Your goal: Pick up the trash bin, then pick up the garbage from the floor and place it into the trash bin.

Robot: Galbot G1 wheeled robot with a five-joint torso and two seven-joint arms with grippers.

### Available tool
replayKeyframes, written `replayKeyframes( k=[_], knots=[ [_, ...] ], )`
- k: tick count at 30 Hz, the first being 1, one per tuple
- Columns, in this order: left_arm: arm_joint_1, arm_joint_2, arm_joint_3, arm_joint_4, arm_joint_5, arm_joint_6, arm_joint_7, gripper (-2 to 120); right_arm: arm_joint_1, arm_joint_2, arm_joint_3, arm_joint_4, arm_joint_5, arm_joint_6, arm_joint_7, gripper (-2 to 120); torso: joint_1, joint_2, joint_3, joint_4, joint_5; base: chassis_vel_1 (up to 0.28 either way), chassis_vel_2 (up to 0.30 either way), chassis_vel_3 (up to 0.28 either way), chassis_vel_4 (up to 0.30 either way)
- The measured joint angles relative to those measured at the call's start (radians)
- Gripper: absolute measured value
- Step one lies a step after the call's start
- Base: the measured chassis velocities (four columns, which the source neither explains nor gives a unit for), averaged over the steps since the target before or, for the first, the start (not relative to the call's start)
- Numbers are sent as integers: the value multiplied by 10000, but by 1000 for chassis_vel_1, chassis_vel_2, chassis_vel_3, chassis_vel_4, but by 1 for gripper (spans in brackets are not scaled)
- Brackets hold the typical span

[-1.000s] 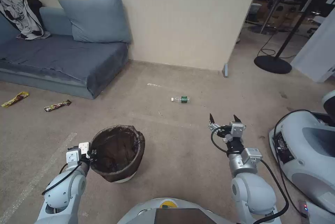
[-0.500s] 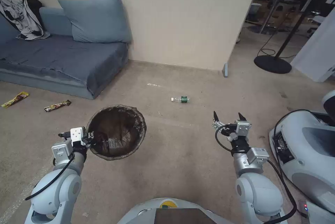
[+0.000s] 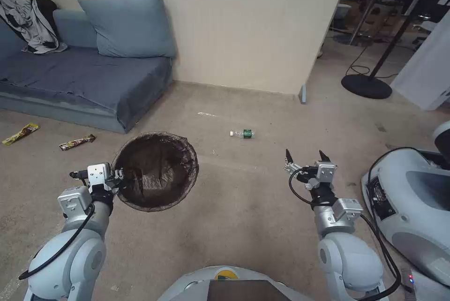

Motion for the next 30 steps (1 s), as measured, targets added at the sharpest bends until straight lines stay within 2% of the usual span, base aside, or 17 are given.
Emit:
replayKeyframes(
  k=[13,30],
  knots=[
    [132,-13,14,-186,24,0,15,4,-67,6,-9,55,-29,33,-46,100,-1,0,-1,0,0,-28,21,27,-22],
    [164,-40,-22,-247,39,-18,41,4,-95,11,37,53,-28,135,-66,100,-1,0,0,0,-1,-138,140,141,-134]
  ],
)
